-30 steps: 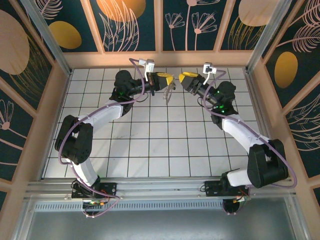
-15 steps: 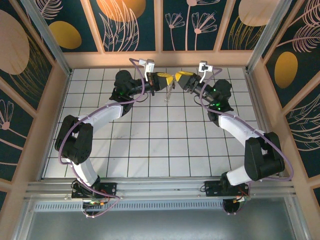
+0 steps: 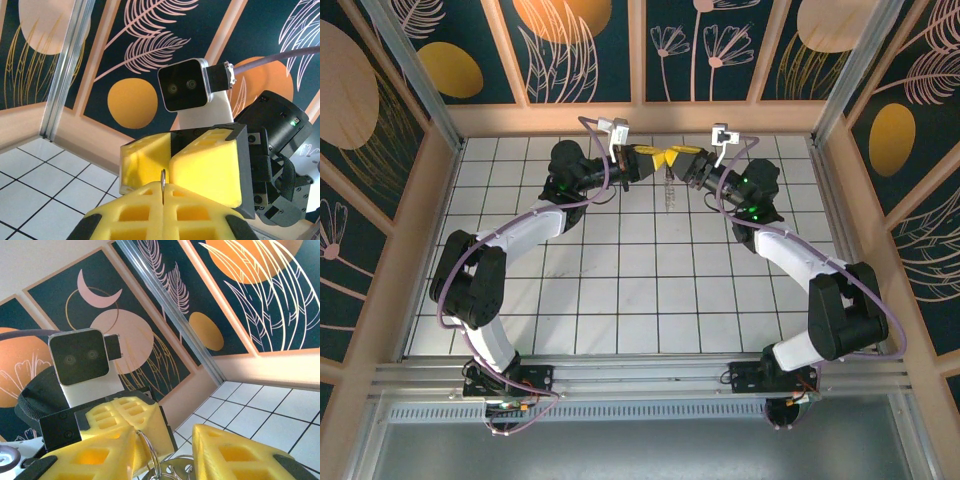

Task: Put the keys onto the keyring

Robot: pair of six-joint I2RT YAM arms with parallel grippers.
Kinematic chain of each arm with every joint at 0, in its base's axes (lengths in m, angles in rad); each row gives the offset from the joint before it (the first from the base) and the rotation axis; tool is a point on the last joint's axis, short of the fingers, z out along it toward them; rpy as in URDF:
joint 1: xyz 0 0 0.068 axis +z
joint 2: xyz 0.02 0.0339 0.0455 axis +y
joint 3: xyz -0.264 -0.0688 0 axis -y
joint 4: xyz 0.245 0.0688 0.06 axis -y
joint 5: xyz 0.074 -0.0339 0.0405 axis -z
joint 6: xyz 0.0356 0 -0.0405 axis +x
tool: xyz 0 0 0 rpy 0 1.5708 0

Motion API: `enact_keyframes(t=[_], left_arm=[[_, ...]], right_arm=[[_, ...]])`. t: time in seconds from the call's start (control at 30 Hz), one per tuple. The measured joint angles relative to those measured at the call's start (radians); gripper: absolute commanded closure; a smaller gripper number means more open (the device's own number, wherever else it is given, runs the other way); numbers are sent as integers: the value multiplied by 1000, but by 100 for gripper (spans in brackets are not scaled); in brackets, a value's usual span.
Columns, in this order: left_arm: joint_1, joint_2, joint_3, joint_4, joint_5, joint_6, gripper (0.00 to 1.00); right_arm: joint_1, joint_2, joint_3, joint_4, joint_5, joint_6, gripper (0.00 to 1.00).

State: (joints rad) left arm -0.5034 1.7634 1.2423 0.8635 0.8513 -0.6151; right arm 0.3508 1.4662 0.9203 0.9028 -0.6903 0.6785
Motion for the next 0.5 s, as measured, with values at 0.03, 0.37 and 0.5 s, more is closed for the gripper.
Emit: enact_keyframes(t=[0.03,0.37,0.5], left_arm=[[0,0,0,0,0,0,100],[2,0,0,-2,-12,0,100],[0,0,0,-10,-13,4,85]], right_arm=[[0,0,0,0,0,-2,66],[-6,-16,0,-4,-19,-26,100],[-13,-21,0,-25,-30,-45,100]])
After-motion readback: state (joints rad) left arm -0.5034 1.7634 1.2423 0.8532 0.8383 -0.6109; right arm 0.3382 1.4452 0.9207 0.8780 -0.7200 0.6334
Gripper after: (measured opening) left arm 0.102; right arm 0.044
